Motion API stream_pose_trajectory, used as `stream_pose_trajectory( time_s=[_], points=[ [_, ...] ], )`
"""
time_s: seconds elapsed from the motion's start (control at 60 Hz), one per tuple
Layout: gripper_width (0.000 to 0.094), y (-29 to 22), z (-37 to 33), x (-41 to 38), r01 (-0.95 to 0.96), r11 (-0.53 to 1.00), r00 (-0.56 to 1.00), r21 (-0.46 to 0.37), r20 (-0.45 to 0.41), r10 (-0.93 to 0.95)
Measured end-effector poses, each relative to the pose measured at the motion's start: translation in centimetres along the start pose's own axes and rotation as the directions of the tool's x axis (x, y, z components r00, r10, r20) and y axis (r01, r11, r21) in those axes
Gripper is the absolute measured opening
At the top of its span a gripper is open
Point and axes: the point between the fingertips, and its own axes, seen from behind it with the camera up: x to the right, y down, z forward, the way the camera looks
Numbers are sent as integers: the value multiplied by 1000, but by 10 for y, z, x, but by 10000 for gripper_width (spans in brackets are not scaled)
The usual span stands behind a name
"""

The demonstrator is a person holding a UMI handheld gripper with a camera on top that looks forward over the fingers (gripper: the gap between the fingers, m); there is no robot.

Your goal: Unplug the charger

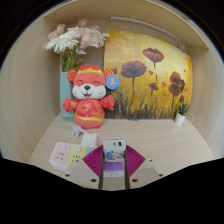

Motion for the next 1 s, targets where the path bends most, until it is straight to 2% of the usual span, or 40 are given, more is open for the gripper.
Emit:
stream_pose_trajectory(
  time_s=[0.183,0.267,0.3,0.35,0.4,0.433,0.467,0.517,0.567,0.65,0.75,0.85,1.0],
  points=[
    [209,2,2,0,-29,999,999,-25,-16,29],
    [188,-3,0,0,-55,993,998,-105,10,56],
    [190,-36,-8,7,-109,993,994,-45,17,109],
    [188,-115,-31,33,-102,986,994,131,-21,106],
    [187,-188,-60,50,-77,958,996,276,-14,84],
    [187,-218,-73,65,-67,942,997,328,-14,76],
    [187,-231,-77,82,-53,940,997,337,-27,66],
    [186,-231,-79,109,-56,948,998,313,-20,65],
    [200,-210,-70,131,-87,963,996,255,-9,92],
    [201,-146,-47,162,-76,990,996,116,-33,80],
    [199,-68,-25,176,-77,997,997,-24,-24,76],
    [200,-11,-11,177,-74,987,997,-142,28,79],
    [234,41,4,173,-68,968,994,-243,62,86]
  ],
)
